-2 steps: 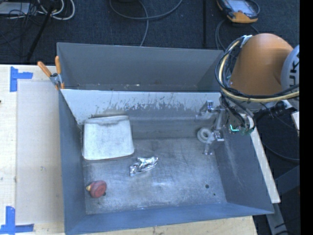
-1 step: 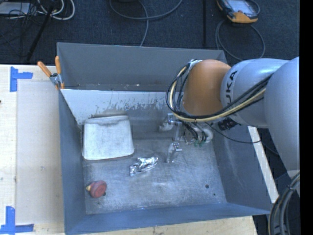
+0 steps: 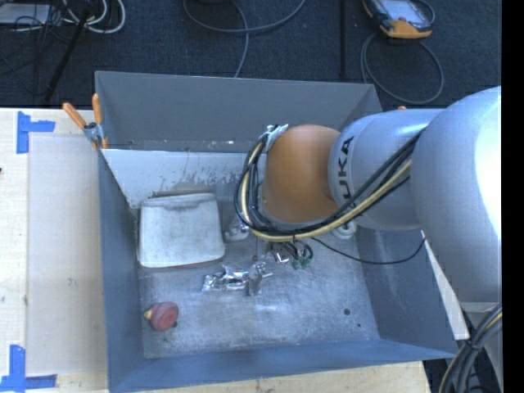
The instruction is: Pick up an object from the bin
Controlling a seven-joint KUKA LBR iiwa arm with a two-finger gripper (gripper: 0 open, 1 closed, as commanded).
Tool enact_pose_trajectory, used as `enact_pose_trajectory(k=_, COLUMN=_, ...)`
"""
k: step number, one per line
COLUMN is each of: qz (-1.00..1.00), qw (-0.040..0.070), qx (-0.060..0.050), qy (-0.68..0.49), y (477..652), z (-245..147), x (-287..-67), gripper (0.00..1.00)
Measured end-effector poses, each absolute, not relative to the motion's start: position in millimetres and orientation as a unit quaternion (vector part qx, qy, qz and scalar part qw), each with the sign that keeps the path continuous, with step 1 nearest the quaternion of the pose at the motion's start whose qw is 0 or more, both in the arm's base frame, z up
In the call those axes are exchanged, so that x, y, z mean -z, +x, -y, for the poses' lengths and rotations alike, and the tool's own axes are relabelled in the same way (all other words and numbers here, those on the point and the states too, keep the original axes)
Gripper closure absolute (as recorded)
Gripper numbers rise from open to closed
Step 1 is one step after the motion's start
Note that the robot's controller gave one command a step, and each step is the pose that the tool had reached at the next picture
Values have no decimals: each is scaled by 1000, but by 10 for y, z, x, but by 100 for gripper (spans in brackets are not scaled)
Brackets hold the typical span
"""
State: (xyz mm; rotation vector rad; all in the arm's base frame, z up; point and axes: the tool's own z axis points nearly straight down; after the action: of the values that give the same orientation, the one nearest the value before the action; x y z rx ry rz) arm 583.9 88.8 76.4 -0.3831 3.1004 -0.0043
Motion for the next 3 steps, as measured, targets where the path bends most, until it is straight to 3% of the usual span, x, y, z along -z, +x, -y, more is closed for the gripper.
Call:
enact_pose_trajectory(k=1, qz=-998, qw=-1, qx=0, qy=-55, y=5603, z=-884, x=-1019, gripper=0)
enact_pose_trajectory(k=2, qz=-998, qw=4, qx=-1, qy=69, y=5462, z=-1023, x=-747, gripper=0)
enact_pose_trajectory(k=3, qz=-998, qw=2, qx=0, qy=67, y=5476, z=-1023, x=-764, gripper=0)
